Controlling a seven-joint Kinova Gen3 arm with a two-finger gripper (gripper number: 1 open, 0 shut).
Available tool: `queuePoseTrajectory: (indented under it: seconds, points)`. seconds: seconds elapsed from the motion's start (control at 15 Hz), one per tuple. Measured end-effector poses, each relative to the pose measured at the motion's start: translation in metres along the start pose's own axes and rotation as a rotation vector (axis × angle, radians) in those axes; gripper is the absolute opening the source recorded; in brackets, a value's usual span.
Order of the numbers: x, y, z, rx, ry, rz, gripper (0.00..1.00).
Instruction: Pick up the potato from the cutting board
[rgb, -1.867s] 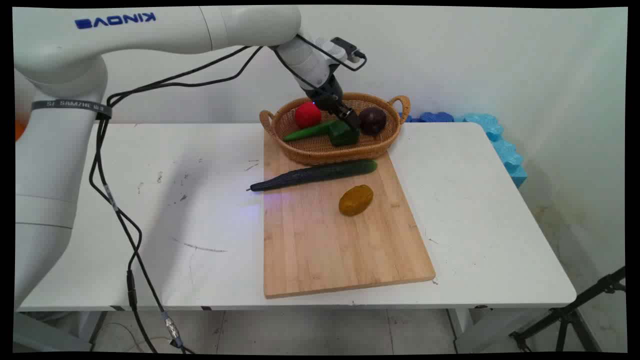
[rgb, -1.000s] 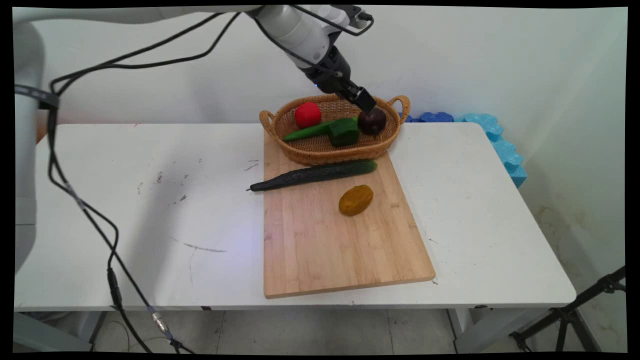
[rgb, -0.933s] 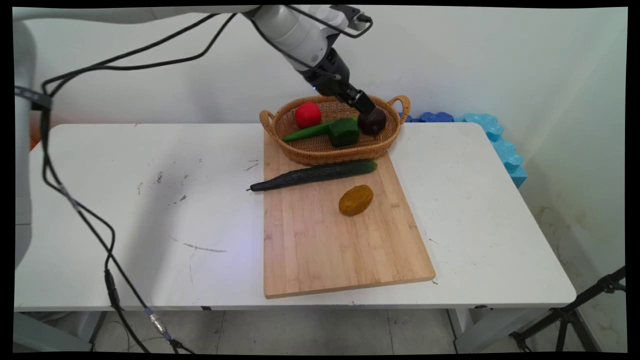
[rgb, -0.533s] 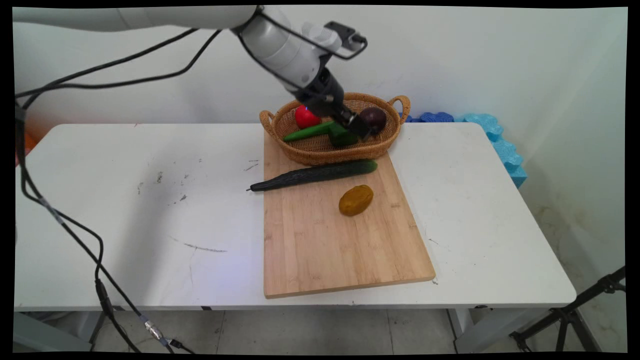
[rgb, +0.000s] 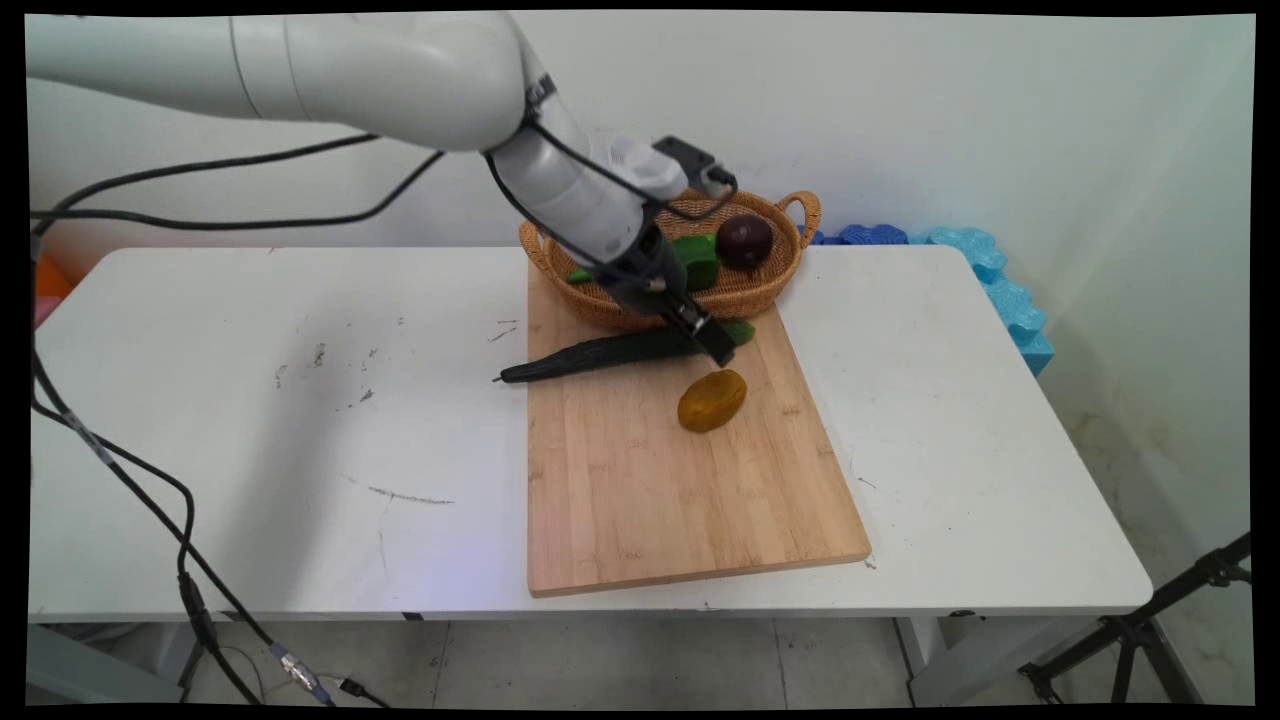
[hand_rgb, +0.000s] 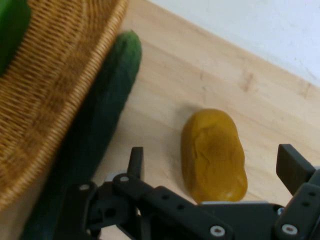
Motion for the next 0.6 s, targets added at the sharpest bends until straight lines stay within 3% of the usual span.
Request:
queuePoseTrajectory:
  seconds: [0.6]
  points:
    - [-0.011,0.01,0.044,-0.012,-0.032,0.043,1.0]
